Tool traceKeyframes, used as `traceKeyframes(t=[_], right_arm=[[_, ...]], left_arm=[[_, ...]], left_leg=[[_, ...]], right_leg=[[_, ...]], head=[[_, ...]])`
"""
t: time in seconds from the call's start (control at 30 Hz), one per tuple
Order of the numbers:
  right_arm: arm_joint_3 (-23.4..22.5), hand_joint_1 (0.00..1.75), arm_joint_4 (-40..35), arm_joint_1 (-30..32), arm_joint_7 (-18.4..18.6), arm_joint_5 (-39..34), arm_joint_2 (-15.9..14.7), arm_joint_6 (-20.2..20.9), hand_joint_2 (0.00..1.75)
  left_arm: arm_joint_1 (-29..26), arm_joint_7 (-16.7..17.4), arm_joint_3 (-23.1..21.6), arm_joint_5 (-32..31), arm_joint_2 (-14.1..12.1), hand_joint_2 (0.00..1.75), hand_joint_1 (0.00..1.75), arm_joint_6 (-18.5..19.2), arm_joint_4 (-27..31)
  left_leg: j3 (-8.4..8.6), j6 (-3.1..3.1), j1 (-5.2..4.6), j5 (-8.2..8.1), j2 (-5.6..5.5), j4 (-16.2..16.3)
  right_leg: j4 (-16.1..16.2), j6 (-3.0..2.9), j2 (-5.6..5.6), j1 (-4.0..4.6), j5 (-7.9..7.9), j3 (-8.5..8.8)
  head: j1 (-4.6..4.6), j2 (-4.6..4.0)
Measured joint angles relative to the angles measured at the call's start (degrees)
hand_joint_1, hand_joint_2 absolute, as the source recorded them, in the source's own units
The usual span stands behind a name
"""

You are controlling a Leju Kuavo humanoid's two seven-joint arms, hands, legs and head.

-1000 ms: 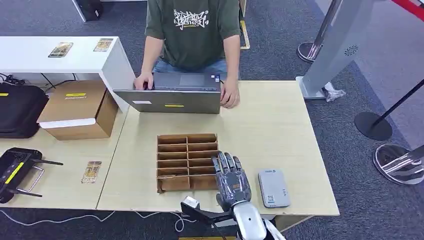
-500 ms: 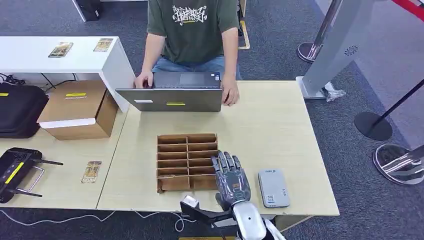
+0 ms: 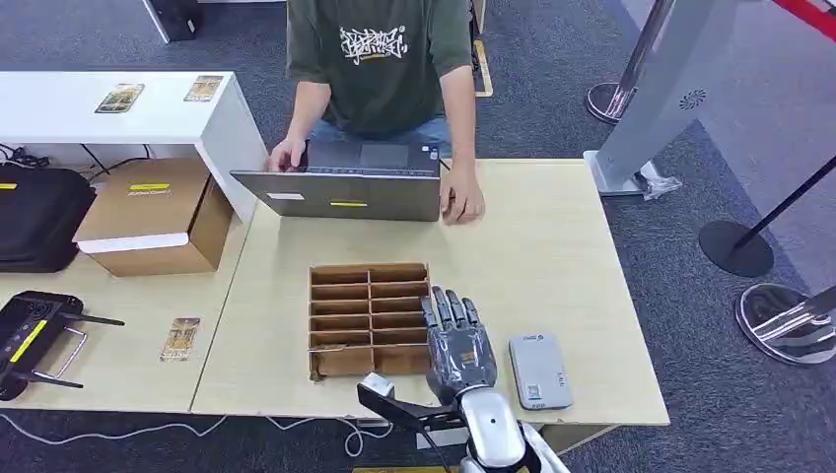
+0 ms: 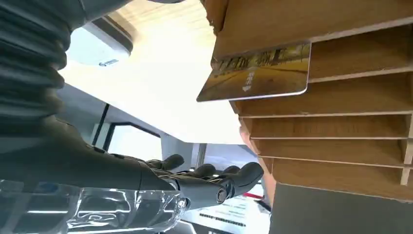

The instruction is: Pass the card to the sensor for recognition and then transmit it.

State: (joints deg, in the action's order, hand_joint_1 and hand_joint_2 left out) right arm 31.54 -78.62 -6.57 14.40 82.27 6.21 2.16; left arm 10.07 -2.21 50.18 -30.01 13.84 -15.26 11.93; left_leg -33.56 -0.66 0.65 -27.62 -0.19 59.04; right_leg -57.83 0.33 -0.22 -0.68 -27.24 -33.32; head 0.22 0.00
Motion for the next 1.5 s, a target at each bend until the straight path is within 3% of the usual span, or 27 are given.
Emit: traceKeyframes(t=[1.5], right_arm=[[1.62,0.00,1.22,-0.94,-1.22,-1.14,3.21,0.70,1.75]], left_arm=[[0.43,1.57,-1.57,0.52,0.07,0.00,0.00,-0.17,0.00]], left_leg=[[0.00,0.00,0.00,0.00,0.00,0.00]], right_leg=[[0.00,0.00,0.00,0.00,0.00,0.01]], head=[[0.00,0.00]])
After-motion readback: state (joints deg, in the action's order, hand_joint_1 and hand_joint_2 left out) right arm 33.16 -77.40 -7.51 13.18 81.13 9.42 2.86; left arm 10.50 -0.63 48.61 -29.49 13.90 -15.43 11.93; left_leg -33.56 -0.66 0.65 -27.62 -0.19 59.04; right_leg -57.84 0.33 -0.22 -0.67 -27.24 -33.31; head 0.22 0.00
